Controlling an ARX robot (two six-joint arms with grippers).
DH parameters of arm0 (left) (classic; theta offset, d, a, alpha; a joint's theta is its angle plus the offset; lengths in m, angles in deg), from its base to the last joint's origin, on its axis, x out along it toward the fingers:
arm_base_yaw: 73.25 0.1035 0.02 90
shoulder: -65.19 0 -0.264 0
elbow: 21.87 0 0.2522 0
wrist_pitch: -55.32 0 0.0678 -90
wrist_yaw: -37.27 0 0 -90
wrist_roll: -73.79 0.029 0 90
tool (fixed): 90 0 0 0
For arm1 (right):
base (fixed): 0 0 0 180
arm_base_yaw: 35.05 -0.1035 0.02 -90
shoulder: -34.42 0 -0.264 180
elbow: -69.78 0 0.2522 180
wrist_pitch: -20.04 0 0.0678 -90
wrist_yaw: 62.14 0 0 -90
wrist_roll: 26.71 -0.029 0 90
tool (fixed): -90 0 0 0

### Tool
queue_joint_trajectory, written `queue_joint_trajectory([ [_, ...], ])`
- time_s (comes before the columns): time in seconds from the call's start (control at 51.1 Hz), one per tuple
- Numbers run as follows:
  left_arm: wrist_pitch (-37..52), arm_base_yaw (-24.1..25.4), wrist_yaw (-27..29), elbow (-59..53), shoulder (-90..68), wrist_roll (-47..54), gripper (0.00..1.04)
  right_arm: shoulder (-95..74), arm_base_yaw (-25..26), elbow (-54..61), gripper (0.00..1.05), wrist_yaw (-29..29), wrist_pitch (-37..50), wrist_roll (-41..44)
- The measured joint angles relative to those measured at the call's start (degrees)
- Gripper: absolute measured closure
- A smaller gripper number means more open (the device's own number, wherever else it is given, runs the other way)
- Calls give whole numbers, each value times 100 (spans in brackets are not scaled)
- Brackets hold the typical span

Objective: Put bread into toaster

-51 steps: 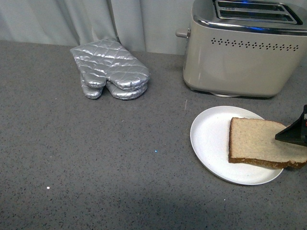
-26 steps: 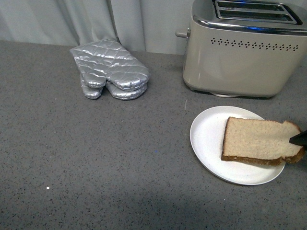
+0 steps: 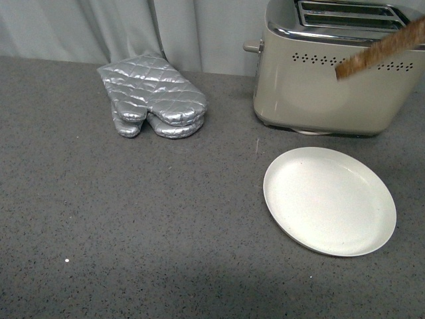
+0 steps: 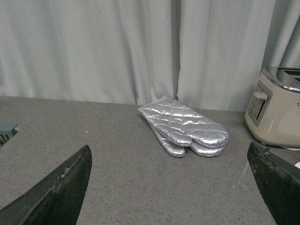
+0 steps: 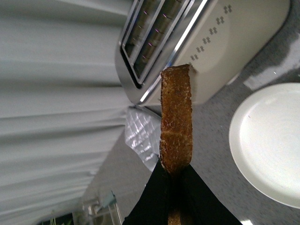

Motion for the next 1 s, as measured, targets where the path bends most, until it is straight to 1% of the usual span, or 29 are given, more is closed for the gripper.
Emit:
queue_joint_trajectory([
  [0.039,0,0,-2,0,0,-2,7,-7,-160,-109,104,-337,4,-166],
  [0.137,0,0,-2,0,0,0,7,-247,-595,-457,104,-1390,144,-708],
  [0.157,0,0,0,0,0,-2,7,-275,-623,-490,104,-1423,146,-745],
  [0.176,0,0,-2,0,0,0,7,-367,-699,-586,104,-1652,175,-852],
  [0.333,0,0,0,0,0,0,7,-809,-907,-1001,104,-2291,195,-1165],
  [0.607,0,0,-2,0,0,0,7,-1613,-992,-1582,104,-2671,208,-1493],
  [0.999,0,0,0,0,0,0,7,-2358,-944,-1825,104,-2839,334,-1707],
])
